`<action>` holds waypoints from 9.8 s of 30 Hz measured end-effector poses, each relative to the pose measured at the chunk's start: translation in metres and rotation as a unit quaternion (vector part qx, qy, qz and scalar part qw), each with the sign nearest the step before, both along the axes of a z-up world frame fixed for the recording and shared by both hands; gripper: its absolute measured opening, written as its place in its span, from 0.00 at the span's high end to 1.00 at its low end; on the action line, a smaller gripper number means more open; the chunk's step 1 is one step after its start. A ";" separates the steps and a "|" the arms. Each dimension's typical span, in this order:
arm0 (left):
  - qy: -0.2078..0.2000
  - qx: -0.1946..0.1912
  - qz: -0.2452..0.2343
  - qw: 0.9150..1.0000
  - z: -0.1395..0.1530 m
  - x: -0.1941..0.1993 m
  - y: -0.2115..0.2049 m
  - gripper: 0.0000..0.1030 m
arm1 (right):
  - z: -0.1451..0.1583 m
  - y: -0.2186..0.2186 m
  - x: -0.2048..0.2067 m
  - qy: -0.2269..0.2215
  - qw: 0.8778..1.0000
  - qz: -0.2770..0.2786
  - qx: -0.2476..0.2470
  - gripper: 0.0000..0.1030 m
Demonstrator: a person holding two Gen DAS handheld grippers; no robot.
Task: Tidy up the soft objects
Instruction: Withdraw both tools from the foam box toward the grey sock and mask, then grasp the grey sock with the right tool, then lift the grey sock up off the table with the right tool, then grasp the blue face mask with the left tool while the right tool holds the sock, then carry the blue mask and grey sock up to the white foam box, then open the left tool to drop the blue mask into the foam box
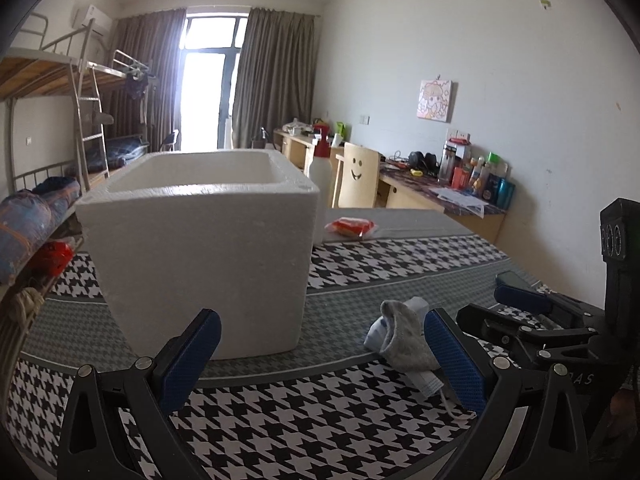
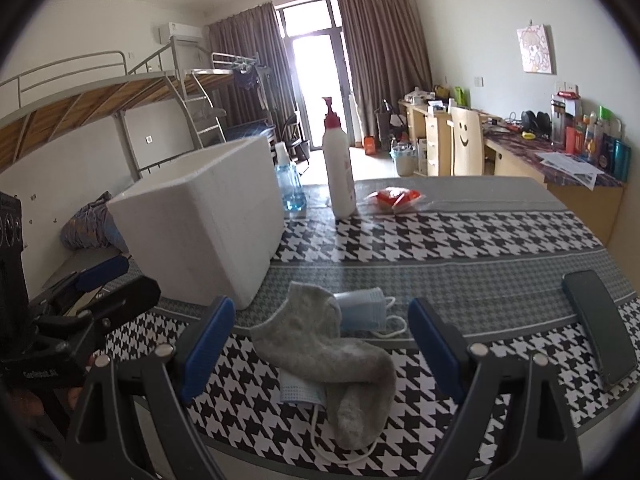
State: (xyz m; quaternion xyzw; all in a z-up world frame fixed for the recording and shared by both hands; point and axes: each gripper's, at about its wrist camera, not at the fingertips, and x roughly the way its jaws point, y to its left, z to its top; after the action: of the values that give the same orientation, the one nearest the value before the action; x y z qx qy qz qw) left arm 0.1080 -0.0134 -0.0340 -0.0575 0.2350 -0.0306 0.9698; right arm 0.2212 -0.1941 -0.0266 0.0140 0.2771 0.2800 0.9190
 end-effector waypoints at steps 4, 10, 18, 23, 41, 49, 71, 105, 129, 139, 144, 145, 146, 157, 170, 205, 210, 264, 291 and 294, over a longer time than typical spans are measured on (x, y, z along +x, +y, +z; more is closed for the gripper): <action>0.009 -0.006 0.001 1.000 -0.006 0.004 0.002 0.01 | -0.006 0.001 0.002 0.006 1.000 -0.003 -0.006 0.12; 0.021 -0.009 0.001 1.000 -0.014 0.008 0.007 0.01 | -0.019 0.006 0.003 0.024 0.999 0.002 -0.022 0.12; 0.024 -0.009 0.000 1.000 -0.015 0.012 0.007 0.01 | -0.032 0.013 0.007 0.047 0.998 0.002 -0.030 0.17; 0.027 -0.009 0.000 1.000 -0.018 0.015 0.005 0.01 | -0.040 0.013 0.013 0.065 0.997 0.006 -0.031 0.33; 0.037 -0.004 0.003 0.999 -0.021 0.016 0.002 0.01 | -0.048 0.005 0.016 0.105 0.994 0.013 -0.019 0.93; 0.036 -0.006 0.008 0.999 -0.022 0.013 0.006 0.01 | -0.035 0.012 0.006 0.073 0.996 0.024 -0.037 0.88; 0.059 -0.013 -0.043 0.997 -0.029 0.020 -0.012 0.01 | -0.059 0.006 0.018 0.095 0.993 0.012 -0.064 0.56; 0.070 0.004 -0.075 0.995 -0.025 0.037 -0.052 0.01 | -0.003 -0.074 0.003 0.045 0.996 -0.064 0.048 0.89; 0.132 0.023 -0.063 0.989 -0.048 0.083 -0.077 0.22 | -0.018 -0.104 0.004 0.049 0.992 -0.101 0.052 0.89; 0.166 0.029 -0.062 0.984 -0.062 0.095 -0.081 0.38 | -0.019 -0.105 0.004 0.049 0.993 -0.095 0.054 0.89; 0.190 0.024 -0.062 0.980 -0.071 0.104 -0.082 0.52 | -0.020 -0.105 0.005 0.050 0.993 -0.094 0.057 0.89; 0.190 0.024 -0.061 0.980 -0.072 0.104 -0.082 0.54 | -0.021 -0.105 0.005 0.050 0.993 -0.093 0.057 0.89; 0.190 0.025 -0.061 0.980 -0.072 0.104 -0.082 0.57 | -0.021 -0.105 0.004 0.050 0.993 -0.092 0.056 0.89; 0.184 0.015 -0.068 0.980 -0.069 0.094 -0.073 0.91 | -0.022 -0.101 0.004 0.050 0.994 -0.087 0.054 0.89; 0.124 0.018 -0.064 0.990 -0.031 0.066 -0.058 0.93 | -0.007 -0.089 0.001 0.033 0.995 -0.080 0.054 0.89; -0.003 0.044 -0.047 0.998 0.051 0.047 -0.037 0.93 | 0.049 -0.062 -0.010 -0.043 0.995 -0.078 0.052 0.89; -0.020 0.047 -0.037 0.998 0.062 0.045 -0.031 0.93 | 0.056 -0.059 -0.008 -0.048 0.995 -0.075 0.054 0.89; -0.011 0.058 0.089 0.994 0.098 0.090 0.061 0.93 | 0.104 0.027 0.041 -0.063 0.995 0.026 0.074 0.89; 0.057 0.047 0.089 0.993 0.066 0.121 0.087 0.56 | 0.103 0.068 0.061 -0.052 0.997 0.045 0.044 0.89; 0.052 0.043 0.092 0.993 0.066 0.119 0.089 0.33 | 0.101 0.071 0.063 -0.051 0.997 0.046 0.041 0.89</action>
State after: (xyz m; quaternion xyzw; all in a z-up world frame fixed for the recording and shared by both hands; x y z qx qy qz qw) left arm 0.2271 0.0756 0.0318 -0.0388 0.2798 0.0720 0.9566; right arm 0.2837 -0.1235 0.0747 0.0250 0.2185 0.3338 0.9166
